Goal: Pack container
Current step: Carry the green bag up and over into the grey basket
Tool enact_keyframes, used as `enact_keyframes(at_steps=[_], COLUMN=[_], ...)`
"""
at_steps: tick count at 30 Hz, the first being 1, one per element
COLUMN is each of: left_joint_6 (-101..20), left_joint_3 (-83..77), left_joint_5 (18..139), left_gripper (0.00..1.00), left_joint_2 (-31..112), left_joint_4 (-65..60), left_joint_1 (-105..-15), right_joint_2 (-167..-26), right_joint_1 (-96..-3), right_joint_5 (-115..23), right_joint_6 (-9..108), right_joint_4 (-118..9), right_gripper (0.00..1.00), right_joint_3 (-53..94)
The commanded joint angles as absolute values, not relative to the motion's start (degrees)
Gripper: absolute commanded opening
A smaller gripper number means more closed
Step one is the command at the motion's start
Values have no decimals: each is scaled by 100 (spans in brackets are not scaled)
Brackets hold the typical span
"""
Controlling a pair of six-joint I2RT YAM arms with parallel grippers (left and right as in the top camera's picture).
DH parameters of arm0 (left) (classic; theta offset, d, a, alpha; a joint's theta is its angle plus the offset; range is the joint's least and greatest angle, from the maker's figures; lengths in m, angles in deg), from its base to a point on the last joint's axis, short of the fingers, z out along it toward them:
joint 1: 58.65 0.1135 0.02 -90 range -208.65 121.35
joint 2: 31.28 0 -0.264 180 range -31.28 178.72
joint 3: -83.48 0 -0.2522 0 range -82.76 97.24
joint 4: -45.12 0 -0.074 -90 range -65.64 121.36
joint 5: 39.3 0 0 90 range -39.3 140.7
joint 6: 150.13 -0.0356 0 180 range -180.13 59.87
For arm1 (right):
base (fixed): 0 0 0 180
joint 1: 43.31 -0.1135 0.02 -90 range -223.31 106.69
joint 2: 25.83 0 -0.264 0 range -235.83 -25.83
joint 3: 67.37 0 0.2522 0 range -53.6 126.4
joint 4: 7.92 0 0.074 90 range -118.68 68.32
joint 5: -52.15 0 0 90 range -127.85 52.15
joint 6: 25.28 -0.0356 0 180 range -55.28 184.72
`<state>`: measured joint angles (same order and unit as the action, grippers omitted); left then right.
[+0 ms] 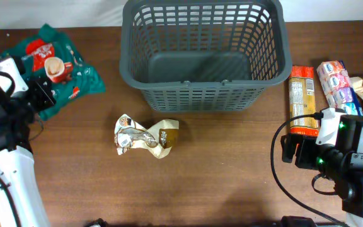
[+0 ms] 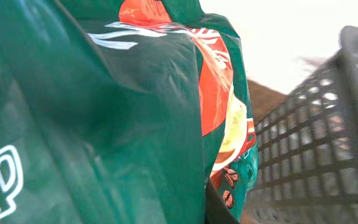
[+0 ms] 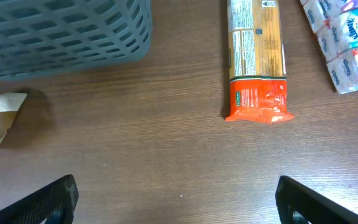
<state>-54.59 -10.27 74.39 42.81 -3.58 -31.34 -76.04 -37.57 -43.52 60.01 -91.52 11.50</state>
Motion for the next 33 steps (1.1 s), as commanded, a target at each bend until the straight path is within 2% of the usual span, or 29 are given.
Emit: enact_keyframes(at_steps=[1,16,21,33], left_joint_6=[-5957,-6694,-6694,-6718], left_joint_3=[-358,923,1194,1240], left_joint_5=[8297,9666,9963,9670], left_gripper=[2,2,2,2], left_joint_2=[4036,4036,4036,4416], left_joint_4=[-170,-117,232,1161], left_joint_1=[-3120,-3461,-3892,-5308], right_joint_2=[-7609,-7606,-7606,-7609], right_joint_1=[-3806,-3806,-3806,-3806], right_joint_5=[-4345,-4347,-4350,-4367], right_joint_6=[5970,5968,5968,5926], right_joint_4=[-9131,-9131,-9133,-9133], right_gripper=[99,99,99,99], right_joint_3=[1220,1220,1220,1220])
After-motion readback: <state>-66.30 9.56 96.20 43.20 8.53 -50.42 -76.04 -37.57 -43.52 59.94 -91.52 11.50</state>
